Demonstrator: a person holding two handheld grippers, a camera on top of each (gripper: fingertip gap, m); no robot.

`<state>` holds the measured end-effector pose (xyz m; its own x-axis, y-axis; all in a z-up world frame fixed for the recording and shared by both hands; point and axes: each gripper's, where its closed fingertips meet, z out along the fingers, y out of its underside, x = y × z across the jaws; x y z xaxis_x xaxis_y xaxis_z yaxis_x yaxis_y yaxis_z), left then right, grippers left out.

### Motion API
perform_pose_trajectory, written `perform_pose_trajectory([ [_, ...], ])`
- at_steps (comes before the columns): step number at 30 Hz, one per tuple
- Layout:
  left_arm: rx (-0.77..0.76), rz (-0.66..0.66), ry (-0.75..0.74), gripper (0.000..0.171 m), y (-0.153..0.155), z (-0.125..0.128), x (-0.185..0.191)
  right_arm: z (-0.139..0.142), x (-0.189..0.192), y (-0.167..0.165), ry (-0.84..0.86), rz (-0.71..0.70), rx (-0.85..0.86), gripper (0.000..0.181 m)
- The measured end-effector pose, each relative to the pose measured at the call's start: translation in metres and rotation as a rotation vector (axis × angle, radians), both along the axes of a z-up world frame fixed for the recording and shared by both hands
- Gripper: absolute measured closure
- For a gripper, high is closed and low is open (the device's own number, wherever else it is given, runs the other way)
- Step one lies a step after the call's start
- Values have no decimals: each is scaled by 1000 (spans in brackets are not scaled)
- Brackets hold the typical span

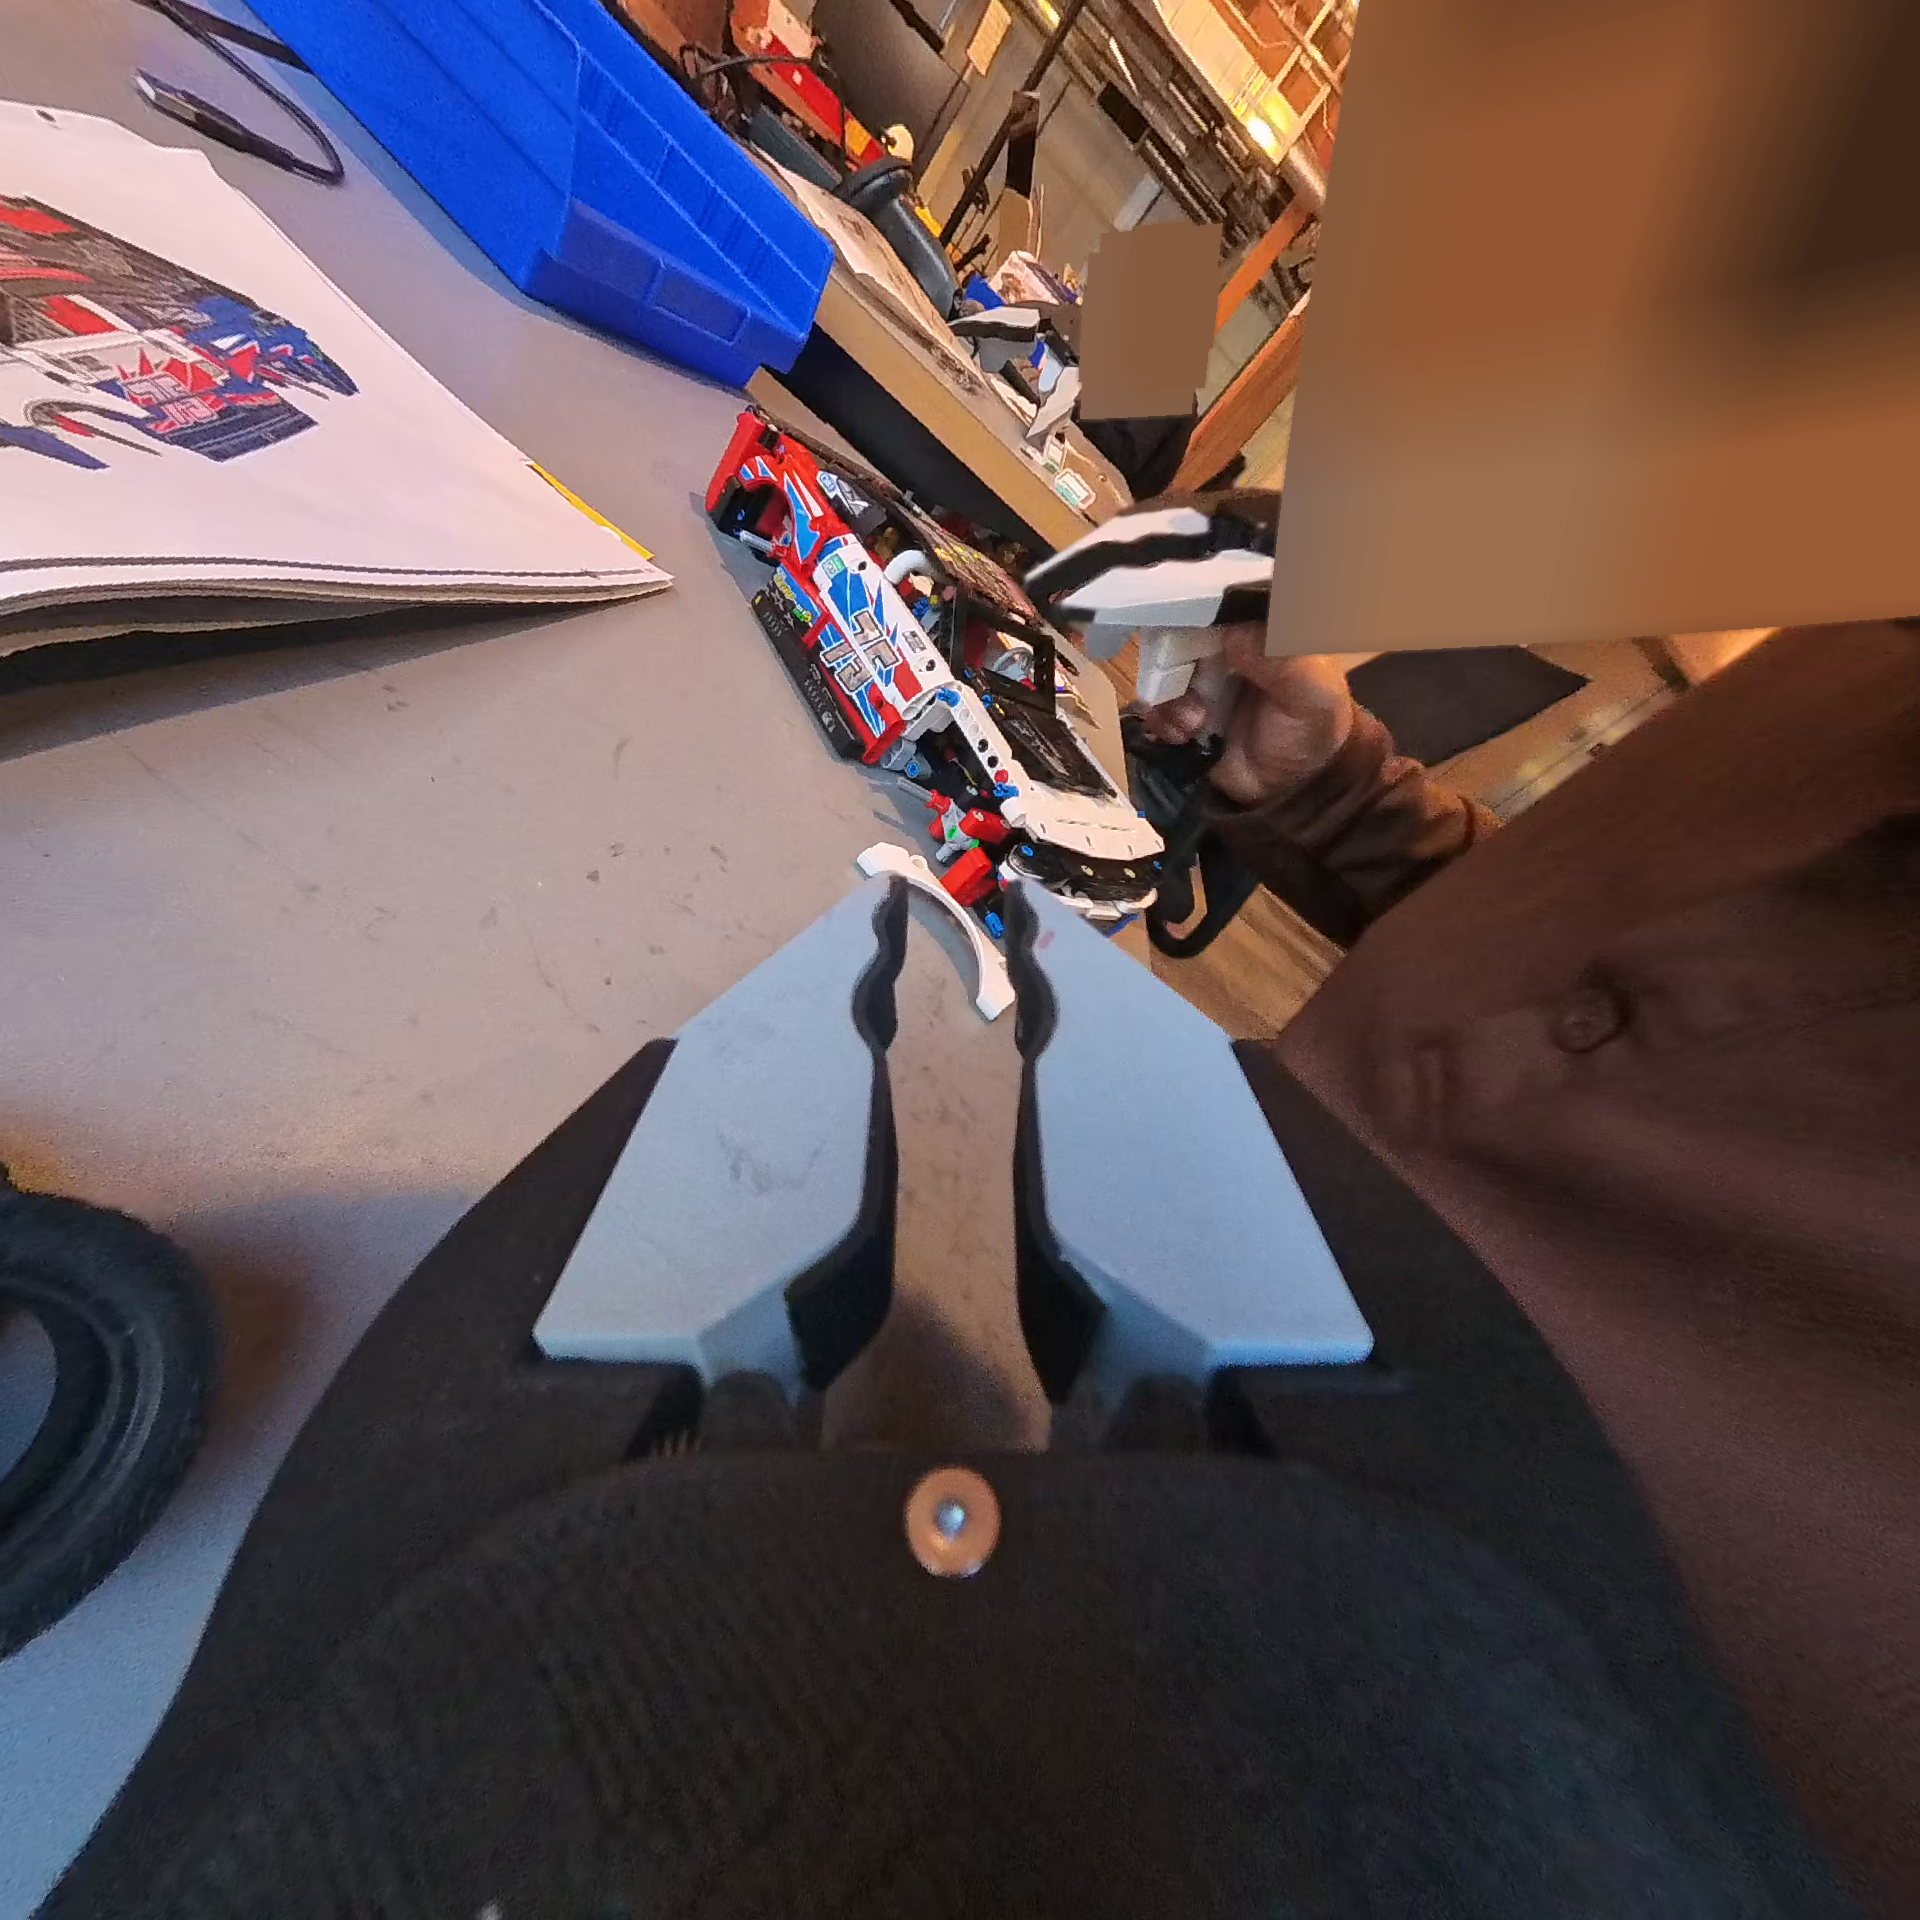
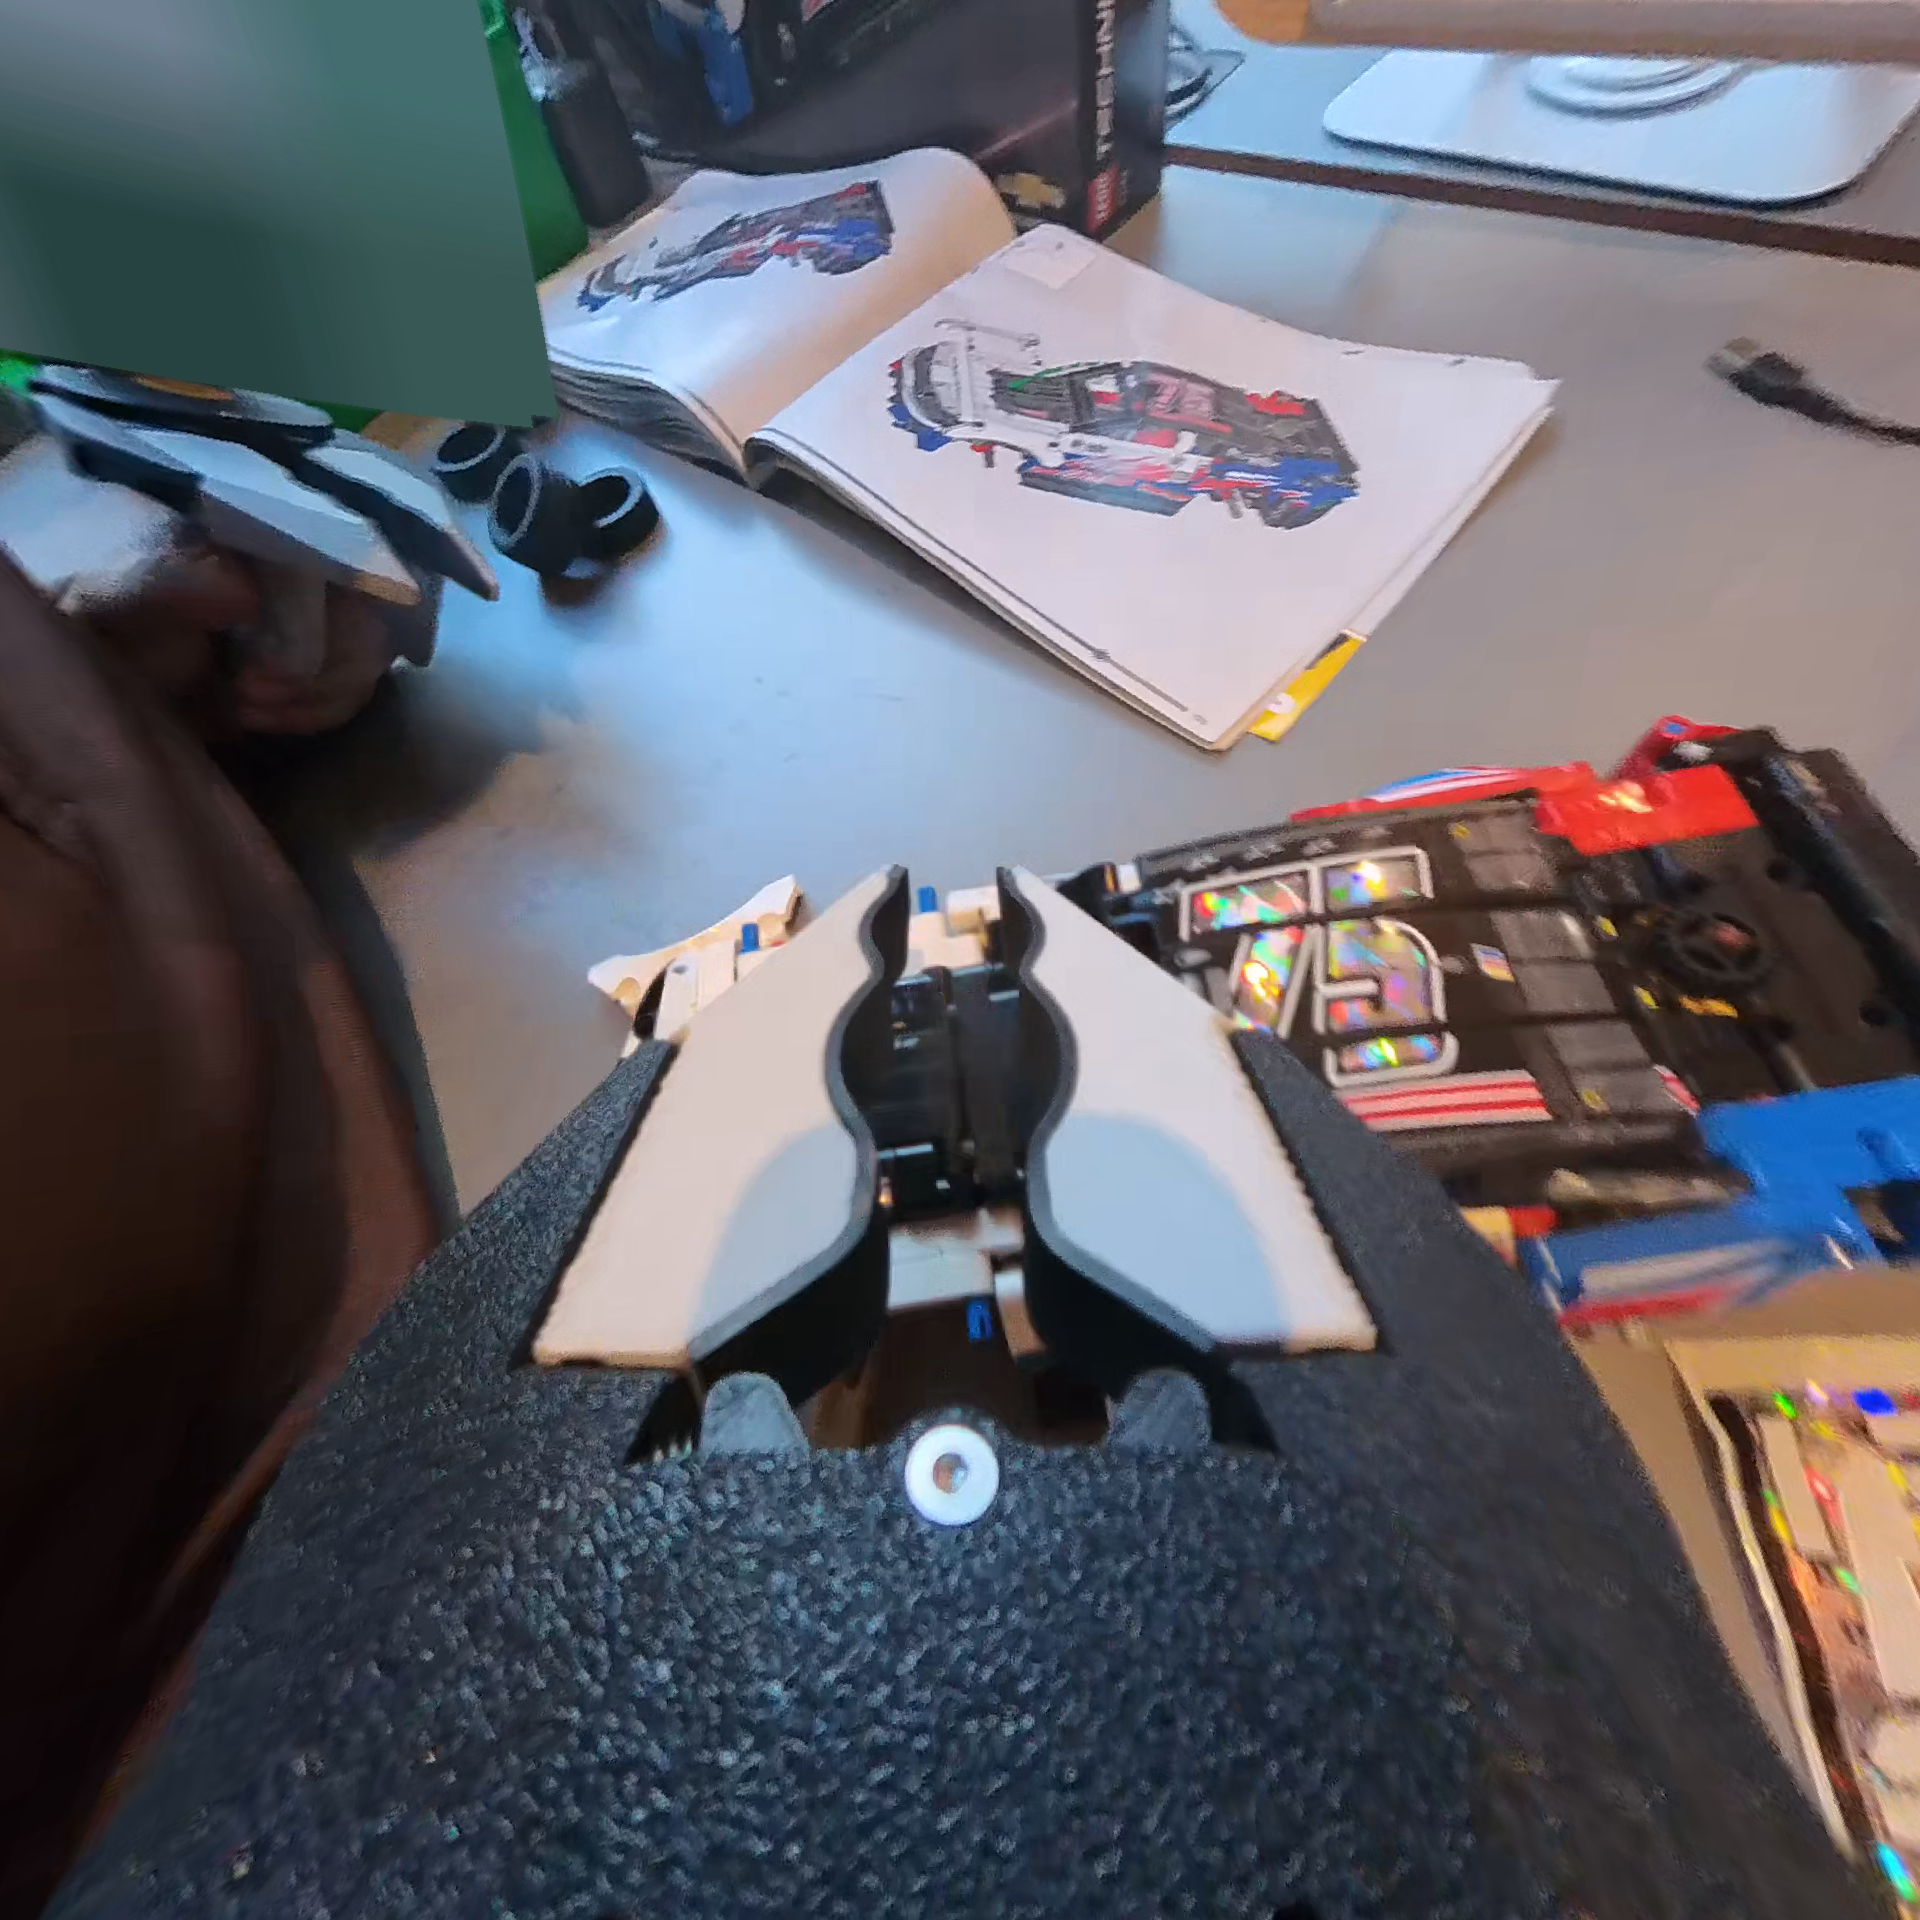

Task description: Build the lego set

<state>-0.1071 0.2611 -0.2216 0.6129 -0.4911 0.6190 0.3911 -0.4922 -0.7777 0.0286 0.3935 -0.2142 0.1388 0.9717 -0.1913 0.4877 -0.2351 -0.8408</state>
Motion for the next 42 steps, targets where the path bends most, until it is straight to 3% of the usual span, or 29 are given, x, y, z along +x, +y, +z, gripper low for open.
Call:
perform_pose_trajectory([
  [8,8,-50,98,156,5,-4,15,3,56,35,-75,-289,161,169],
  [14,-20,-155,168,156,22,-14,47,14,63,32,-32,-268,194,156],
  [19,-24,-219,224,152,45,-19,69,-1,59,29,-122,-226,282,153],
  [26,-8,-264,320,147,78,-25,94,-13,66,43,-261,-293,482,144],
  [31,-13,-296,311,146,89,-26,103,-12,69,39,-203,-295,405,133],
  [36,-21,-341,339,146,93,-31,112,-19,66,50,-250,-317,447,124],
  [42,-42,-343,347,146,94,-35,113,-14,66,46,-174,-341,432,139],
])
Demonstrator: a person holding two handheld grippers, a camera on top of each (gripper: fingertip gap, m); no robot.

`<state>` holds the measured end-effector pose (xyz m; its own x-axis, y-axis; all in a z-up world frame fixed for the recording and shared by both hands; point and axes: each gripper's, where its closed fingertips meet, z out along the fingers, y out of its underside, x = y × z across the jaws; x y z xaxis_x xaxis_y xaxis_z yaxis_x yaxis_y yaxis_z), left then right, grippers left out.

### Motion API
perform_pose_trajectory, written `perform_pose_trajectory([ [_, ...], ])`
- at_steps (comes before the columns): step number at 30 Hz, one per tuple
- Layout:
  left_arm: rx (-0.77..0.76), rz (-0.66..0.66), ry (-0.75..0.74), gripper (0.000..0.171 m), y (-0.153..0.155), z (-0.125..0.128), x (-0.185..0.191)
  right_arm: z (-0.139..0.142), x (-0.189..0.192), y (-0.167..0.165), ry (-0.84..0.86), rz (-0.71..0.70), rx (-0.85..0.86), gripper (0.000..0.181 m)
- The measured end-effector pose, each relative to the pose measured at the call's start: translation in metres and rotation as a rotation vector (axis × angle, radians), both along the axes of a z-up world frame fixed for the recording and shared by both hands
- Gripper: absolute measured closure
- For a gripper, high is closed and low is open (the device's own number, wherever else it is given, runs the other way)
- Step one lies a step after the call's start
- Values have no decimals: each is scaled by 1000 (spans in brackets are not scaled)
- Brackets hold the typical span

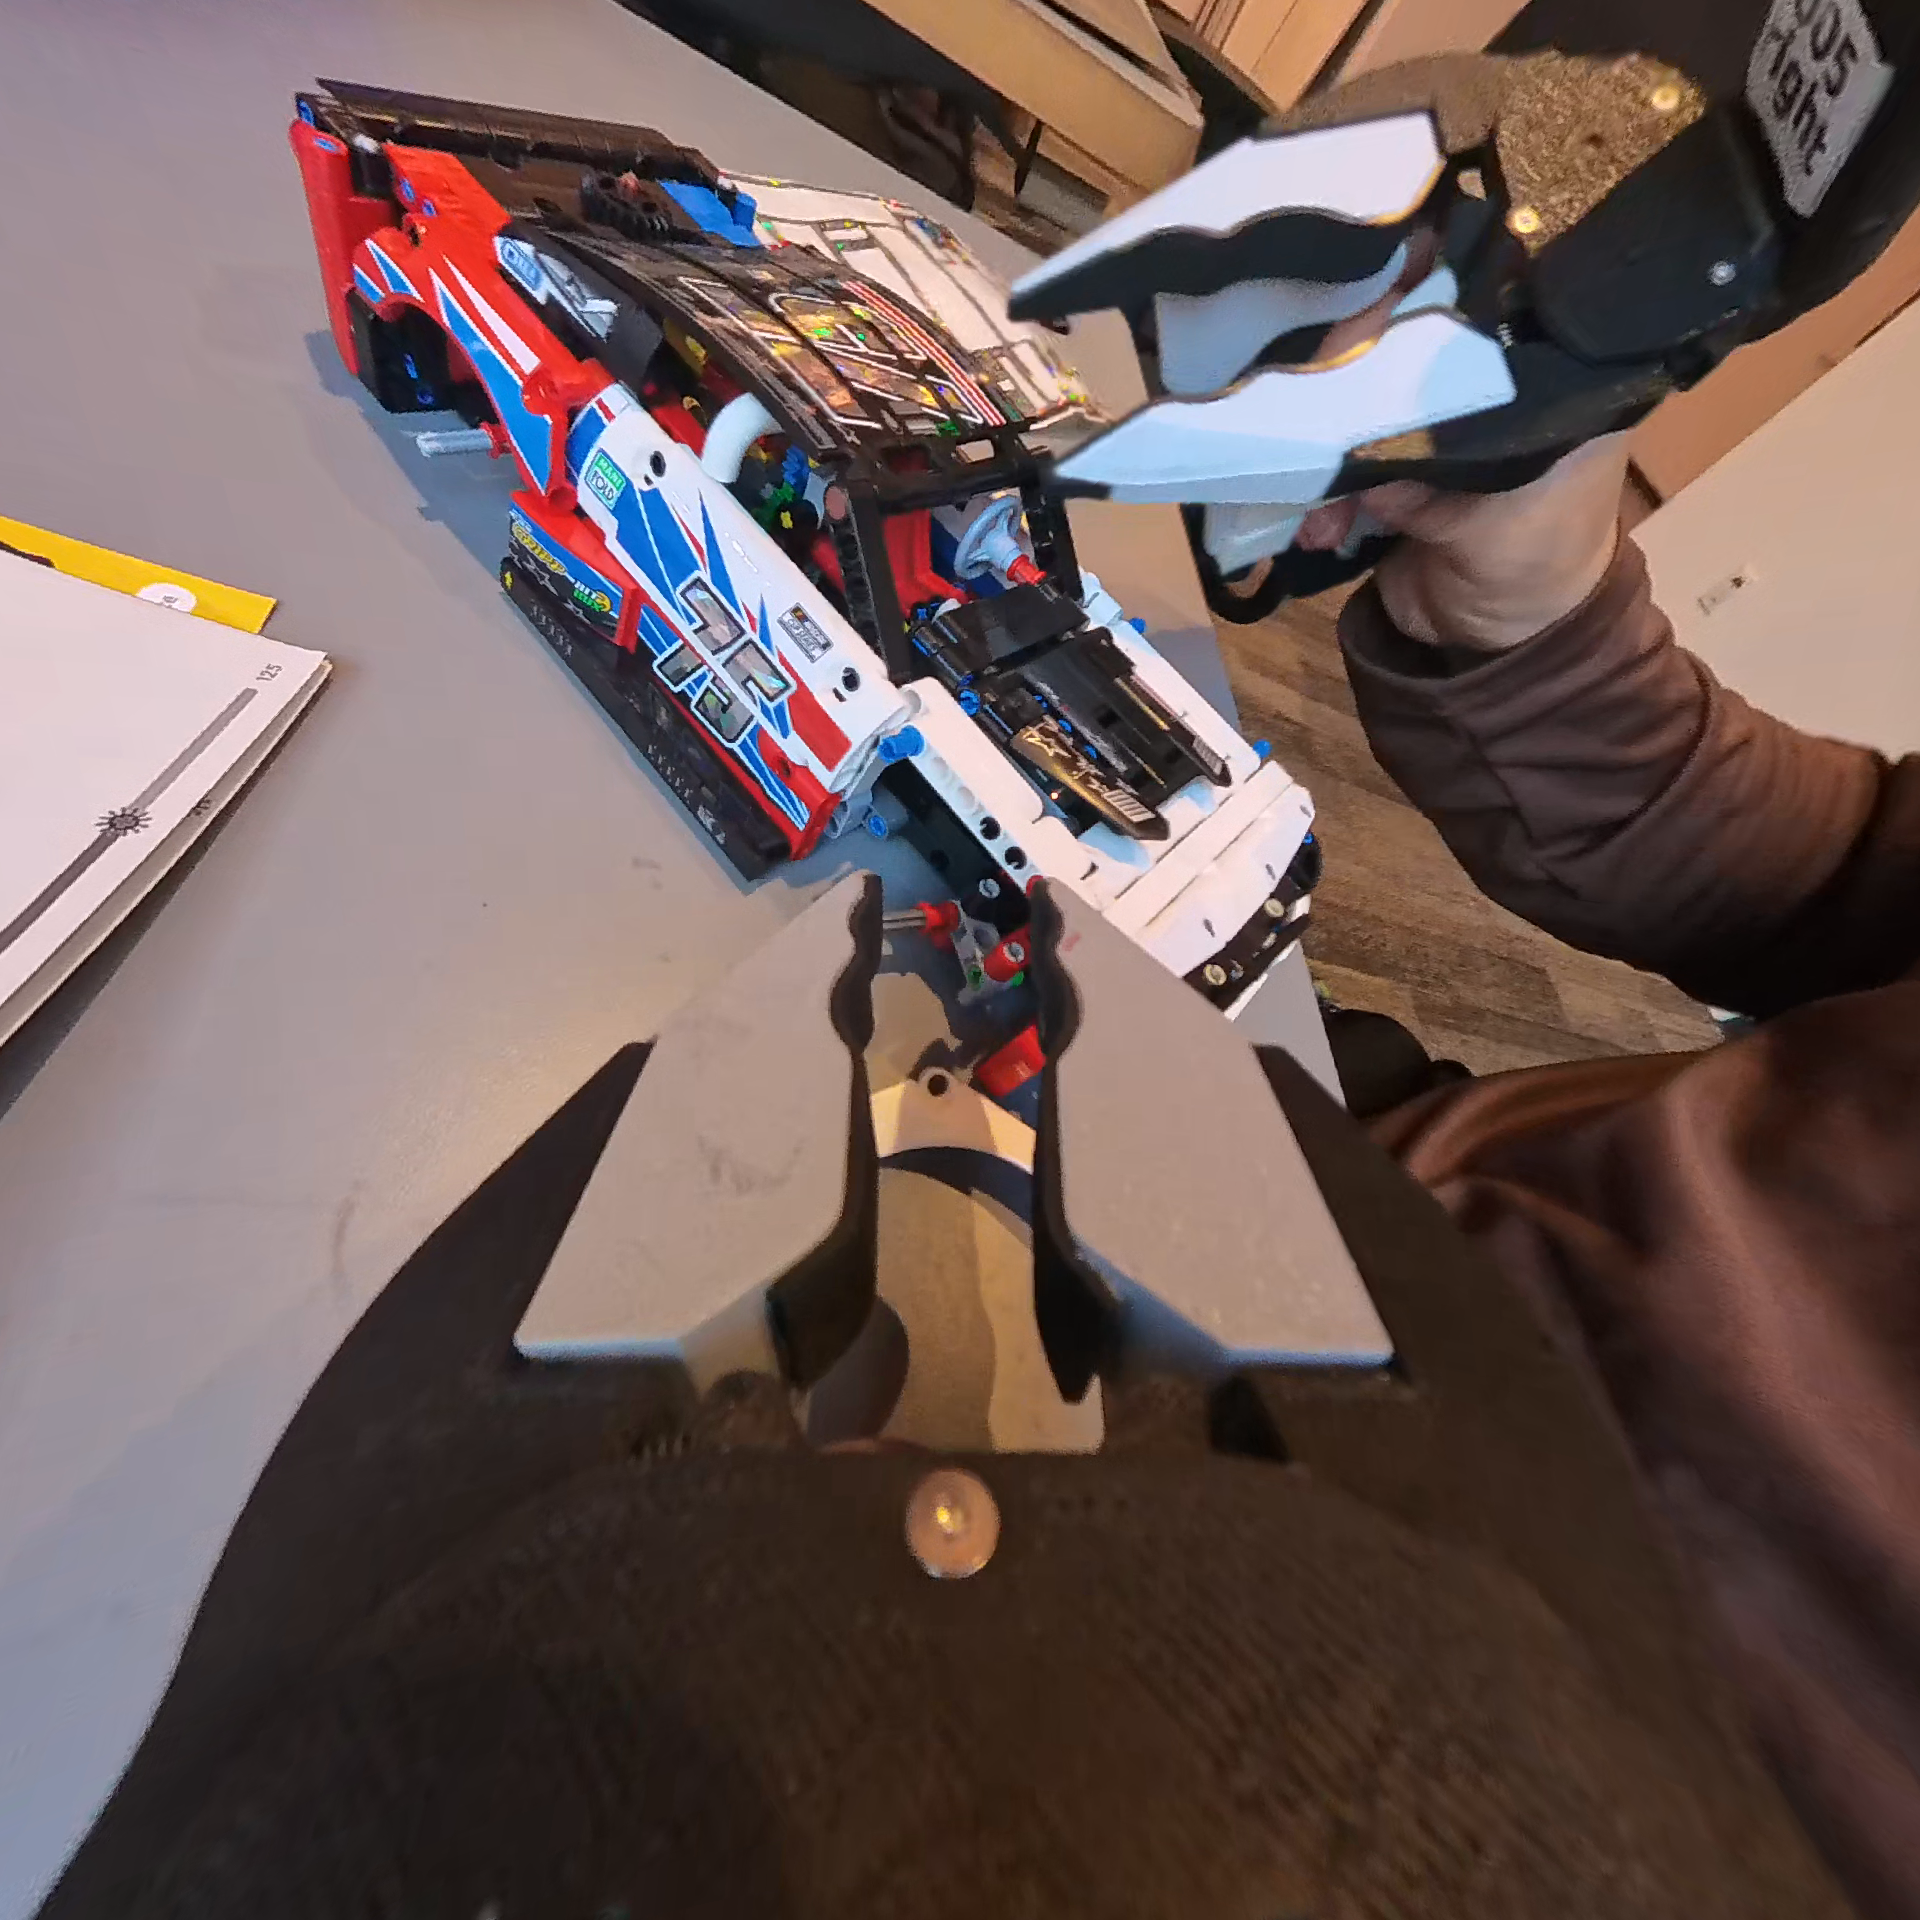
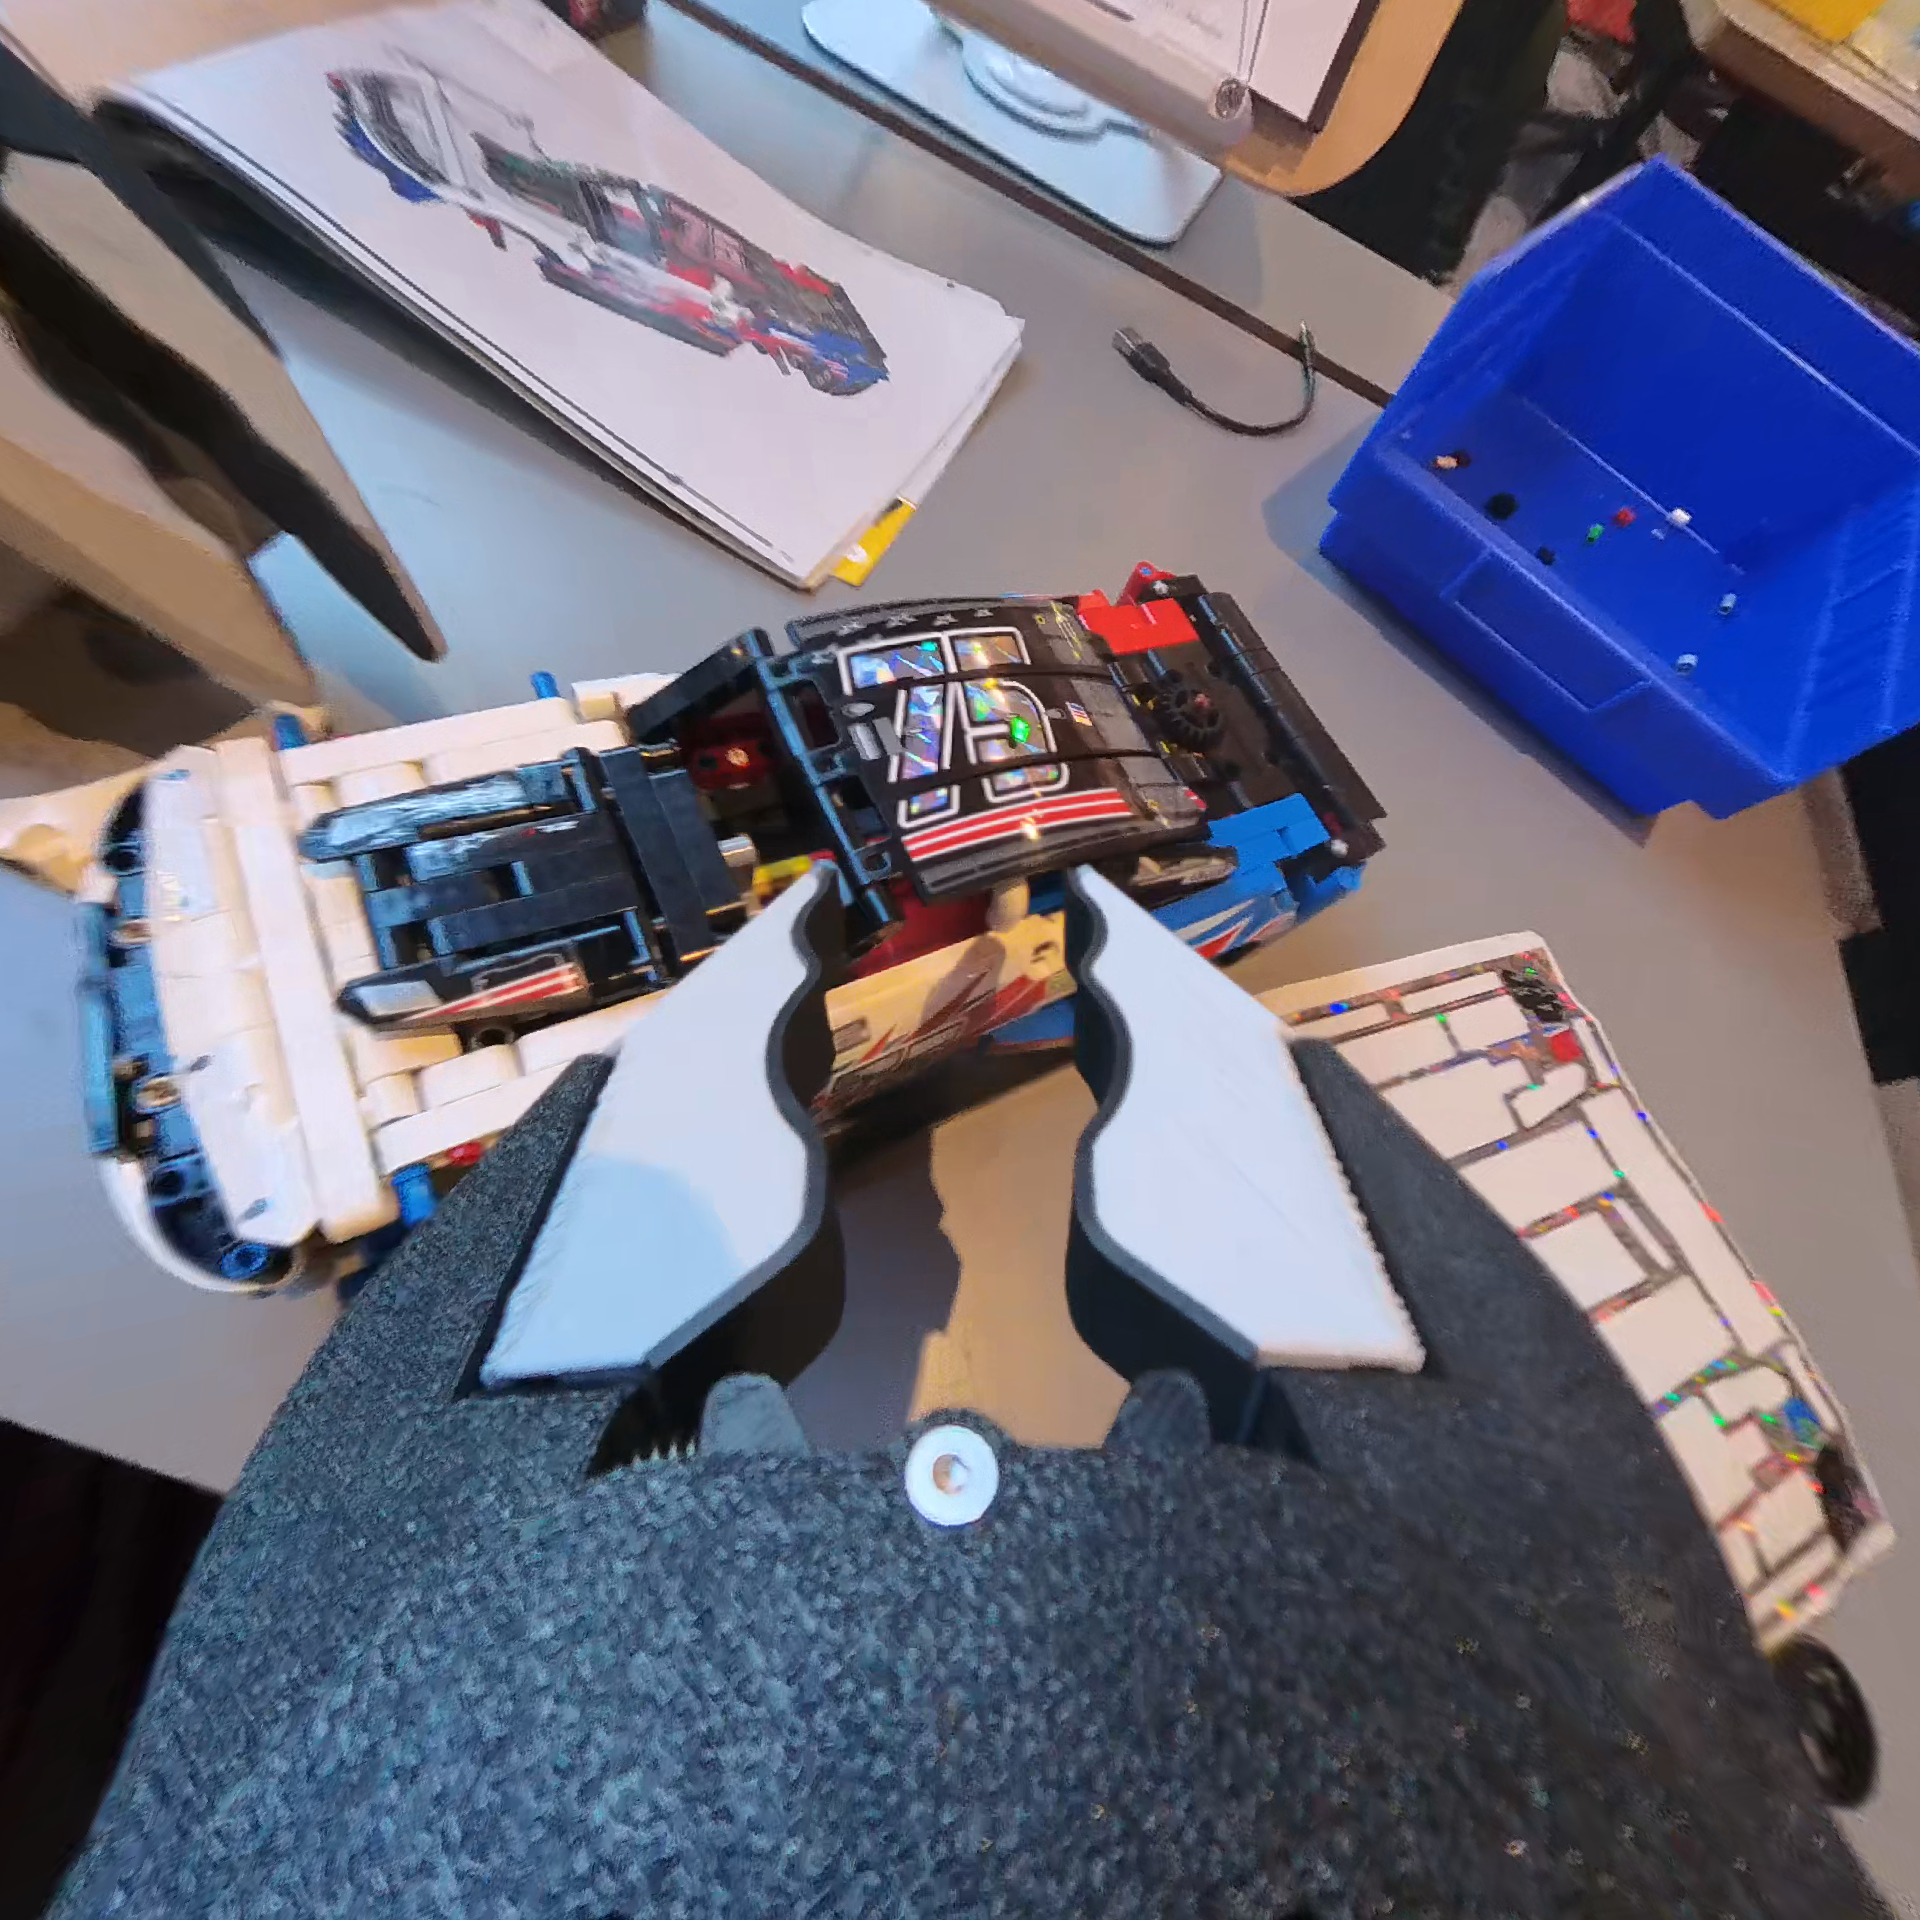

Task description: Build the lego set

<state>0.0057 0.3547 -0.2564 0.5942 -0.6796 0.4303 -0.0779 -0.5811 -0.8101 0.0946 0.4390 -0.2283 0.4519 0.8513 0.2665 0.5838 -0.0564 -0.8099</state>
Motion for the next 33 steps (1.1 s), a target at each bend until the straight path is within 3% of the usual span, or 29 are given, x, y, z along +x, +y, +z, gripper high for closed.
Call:
perform_pose_trajectory([
  [6,8,15,-85,146,1,10,-5,2,16,-18,192,57,-189,131],
  [10,29,-49,-111,139,-7,15,0,-3,17,-45,349,187,-410,120],
  [17,51,-105,7,122,-10,6,13,-5,16,-72,385,267,-492,120],
  [25,-39,-36,56,103,11,-1,21,-28,10,-65,304,107,-503,117],
  [33,-102,-23,92,99,12,-7,25,-30,6,-68,362,8,-583,113],
])
